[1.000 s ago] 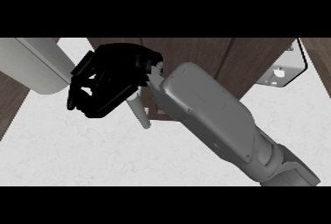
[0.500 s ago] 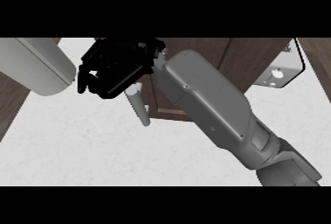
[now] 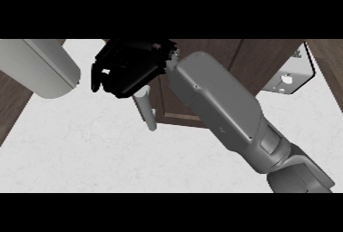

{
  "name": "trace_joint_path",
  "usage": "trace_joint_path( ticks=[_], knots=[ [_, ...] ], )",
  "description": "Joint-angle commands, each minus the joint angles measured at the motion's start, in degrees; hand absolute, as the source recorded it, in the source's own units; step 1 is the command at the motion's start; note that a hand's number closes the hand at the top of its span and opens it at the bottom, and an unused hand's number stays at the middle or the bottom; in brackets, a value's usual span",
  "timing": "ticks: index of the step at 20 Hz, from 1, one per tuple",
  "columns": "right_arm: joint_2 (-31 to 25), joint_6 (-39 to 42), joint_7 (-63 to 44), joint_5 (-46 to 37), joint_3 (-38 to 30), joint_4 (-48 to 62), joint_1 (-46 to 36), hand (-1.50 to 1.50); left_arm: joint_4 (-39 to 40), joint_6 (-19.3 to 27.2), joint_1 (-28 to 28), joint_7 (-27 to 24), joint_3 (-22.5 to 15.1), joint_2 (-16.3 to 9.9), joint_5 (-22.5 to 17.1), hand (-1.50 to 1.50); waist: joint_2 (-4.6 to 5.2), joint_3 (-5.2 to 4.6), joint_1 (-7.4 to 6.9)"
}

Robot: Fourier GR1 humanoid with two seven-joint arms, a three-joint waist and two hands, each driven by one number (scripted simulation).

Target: Pick up the wine, place it into the cabinet and close the cabinet

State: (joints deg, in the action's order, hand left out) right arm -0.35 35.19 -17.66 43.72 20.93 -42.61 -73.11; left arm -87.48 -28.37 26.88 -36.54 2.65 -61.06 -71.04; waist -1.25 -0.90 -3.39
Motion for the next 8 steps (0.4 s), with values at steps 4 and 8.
trace_joint_path(
  ticks=[4, 8],
  knots=[
    [-8.61, -9.4, 6.79, -4.06, -6.35, 4.46, -0.12, 1.5, -1.5, -1.14, -0.61, 0.31, 1.15, -0.47, 0.41, -1.5, 2.04, 0.89, 1.57],
    [-7.94, -9.76, 7.69, -4.94, -5.94, 3.99, 0.07, 1.5, -0.72, -0.82, -2.14, 0.42, 0.26, 0.91, 2.02, -1.5, 2.31, 0.67, 2.76]
  ],
)
